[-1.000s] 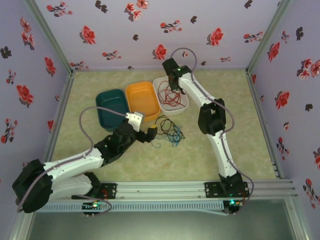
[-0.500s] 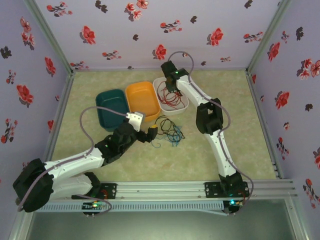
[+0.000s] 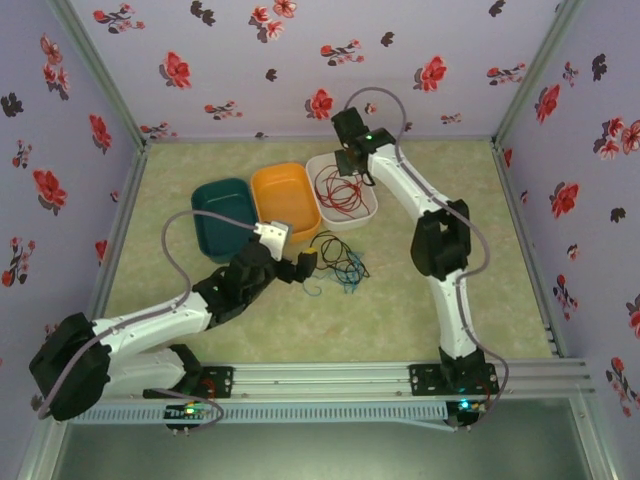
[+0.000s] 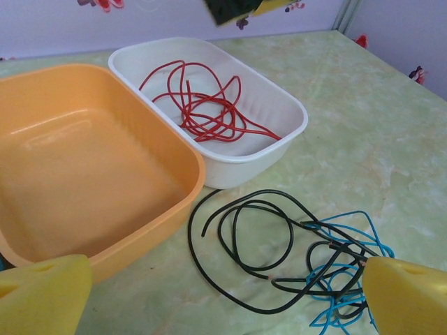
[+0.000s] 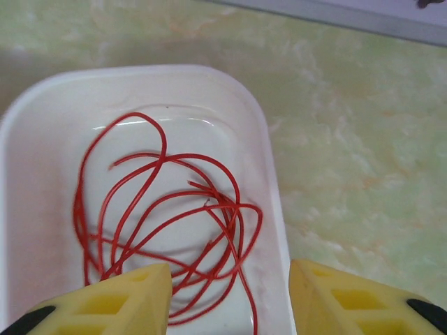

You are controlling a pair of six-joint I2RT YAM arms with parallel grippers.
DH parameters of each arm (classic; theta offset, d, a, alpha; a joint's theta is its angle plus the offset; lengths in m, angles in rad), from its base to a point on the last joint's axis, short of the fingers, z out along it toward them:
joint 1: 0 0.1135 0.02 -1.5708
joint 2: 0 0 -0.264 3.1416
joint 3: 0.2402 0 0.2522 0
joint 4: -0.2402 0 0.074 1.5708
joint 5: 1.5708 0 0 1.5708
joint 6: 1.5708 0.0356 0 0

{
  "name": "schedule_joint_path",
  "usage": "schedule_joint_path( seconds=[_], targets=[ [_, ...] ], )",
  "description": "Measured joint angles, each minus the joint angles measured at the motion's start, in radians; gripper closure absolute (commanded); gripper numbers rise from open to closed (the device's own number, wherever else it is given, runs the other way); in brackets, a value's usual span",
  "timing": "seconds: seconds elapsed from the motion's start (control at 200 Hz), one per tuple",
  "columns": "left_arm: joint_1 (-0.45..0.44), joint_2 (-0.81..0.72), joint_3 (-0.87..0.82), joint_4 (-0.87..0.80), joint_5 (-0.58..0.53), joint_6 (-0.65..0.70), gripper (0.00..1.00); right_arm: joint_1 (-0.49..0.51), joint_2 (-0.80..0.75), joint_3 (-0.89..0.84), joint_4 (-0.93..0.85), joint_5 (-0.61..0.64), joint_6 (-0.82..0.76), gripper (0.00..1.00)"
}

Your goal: Untangle the cables

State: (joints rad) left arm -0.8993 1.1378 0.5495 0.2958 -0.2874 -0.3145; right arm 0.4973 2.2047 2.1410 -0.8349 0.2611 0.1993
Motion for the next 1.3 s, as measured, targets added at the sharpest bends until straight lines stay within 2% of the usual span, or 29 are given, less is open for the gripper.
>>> schedule_joint_path(
  seconds=[0.29, 0.585, 0.635, 0.665, 0.77, 0.895, 1.11, 1.195, 1.3],
  targets=[
    [0.001, 0.172, 0.14, -0.073, 0.052, -0.049, 0.08, 0.001, -0.384, -0.451, 0.152, -0.009, 0.088, 0.38],
    [-0.002, 0.436, 0.322, -0.161, 0.167, -0.072, 0.16, 0.001, -0.694, -0.892, 0.292, 0.028, 0.204, 0.17],
    [-0.004, 0.471, 0.341, -0.17, 0.179, -0.072, 0.17, 0.001, -0.735, -0.941, 0.303, 0.034, 0.227, 0.1],
    [-0.006, 0.491, 0.351, -0.177, 0.187, -0.071, 0.17, 0.001, -0.756, -0.967, 0.309, 0.036, 0.24, 0.01],
    [-0.012, 0.549, 0.378, -0.204, 0.214, -0.064, 0.23, 0.001, -0.813, -1.034, 0.315, 0.043, 0.27, 0.01],
    [-0.017, 0.597, 0.396, -0.222, 0.257, -0.052, 0.42, 0.001, -0.859, -1.092, 0.315, 0.045, 0.308, 0.01],
    [-0.034, 0.606, 0.396, -0.253, 0.308, -0.045, 0.82, 0.001, -0.911, -1.177, 0.327, 0.021, 0.359, 0.01],
    [-0.038, 0.587, 0.368, -0.257, 0.323, -0.05, 0.9, 0.008, -0.917, -1.208, 0.338, -0.012, 0.373, 0.01],
    [-0.038, 0.526, 0.295, -0.279, 0.332, -0.067, 0.94, 0.028, -0.917, -1.236, 0.341, -0.05, 0.388, 0.01]
  ],
)
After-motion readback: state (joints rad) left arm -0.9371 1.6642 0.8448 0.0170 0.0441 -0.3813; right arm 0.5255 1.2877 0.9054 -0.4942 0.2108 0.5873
